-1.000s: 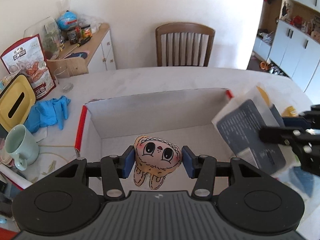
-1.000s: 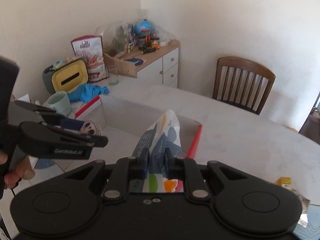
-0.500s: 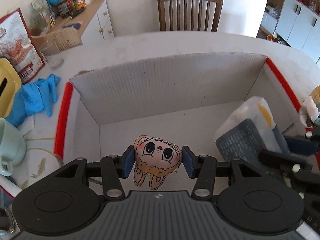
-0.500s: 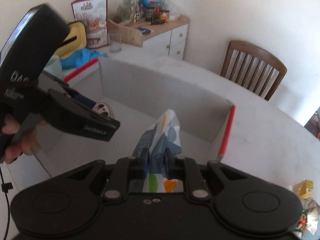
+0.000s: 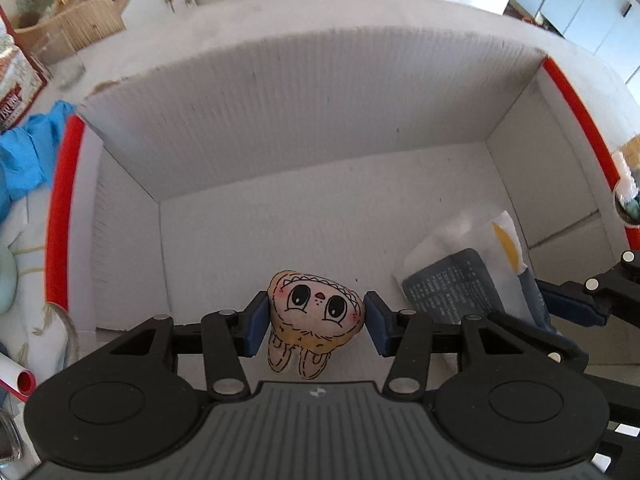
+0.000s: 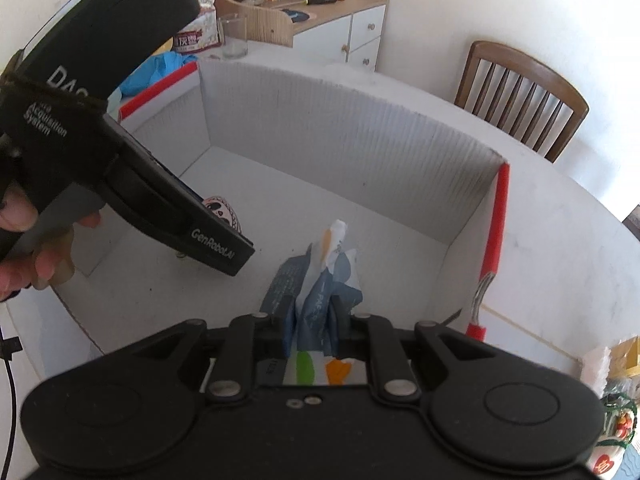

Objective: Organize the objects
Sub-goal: 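Carry both items over the red box and lower them inside, then open both grippers to release the items and return to the pile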

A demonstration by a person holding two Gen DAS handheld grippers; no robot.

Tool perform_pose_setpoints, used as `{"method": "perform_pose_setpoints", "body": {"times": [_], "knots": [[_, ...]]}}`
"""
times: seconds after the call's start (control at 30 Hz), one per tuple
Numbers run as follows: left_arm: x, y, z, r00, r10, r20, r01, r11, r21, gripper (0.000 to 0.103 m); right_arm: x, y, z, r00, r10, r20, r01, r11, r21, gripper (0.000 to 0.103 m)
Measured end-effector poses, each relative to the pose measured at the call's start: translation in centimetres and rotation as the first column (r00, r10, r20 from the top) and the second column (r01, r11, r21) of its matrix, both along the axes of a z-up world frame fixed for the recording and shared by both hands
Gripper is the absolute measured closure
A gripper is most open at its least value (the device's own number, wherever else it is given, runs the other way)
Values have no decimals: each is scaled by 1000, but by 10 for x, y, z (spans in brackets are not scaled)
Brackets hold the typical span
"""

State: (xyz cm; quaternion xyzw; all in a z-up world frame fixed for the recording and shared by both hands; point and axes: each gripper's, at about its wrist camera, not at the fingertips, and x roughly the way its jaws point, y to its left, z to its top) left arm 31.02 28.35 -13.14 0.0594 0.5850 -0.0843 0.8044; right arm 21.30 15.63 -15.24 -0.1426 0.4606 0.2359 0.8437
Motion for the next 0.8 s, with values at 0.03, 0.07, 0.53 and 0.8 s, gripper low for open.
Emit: {"method": "perform_pose_setpoints", "body": {"times": [0.03, 0.07, 0.53, 0.8], "knots": [[0, 0, -1, 1000, -2, -6, 2, 1000, -2, 52, 0, 0, -1, 1000, 1, -7, -1, 1000, -2, 89], [1, 0, -2, 1000, -2, -17, 2, 1000, -7, 52, 2, 0, -2, 1000, 0, -15, 0, 1000, 0, 88], [-2, 13, 3, 999, 53, 2, -53, 998, -46, 36, 4, -7, 9, 1000, -28, -10, 29, 998, 47, 65], [-16, 11, 26, 988, 86, 130, -80, 995, -52, 36, -5, -21, 29, 999, -37, 21, 35, 993, 109, 60]]}}
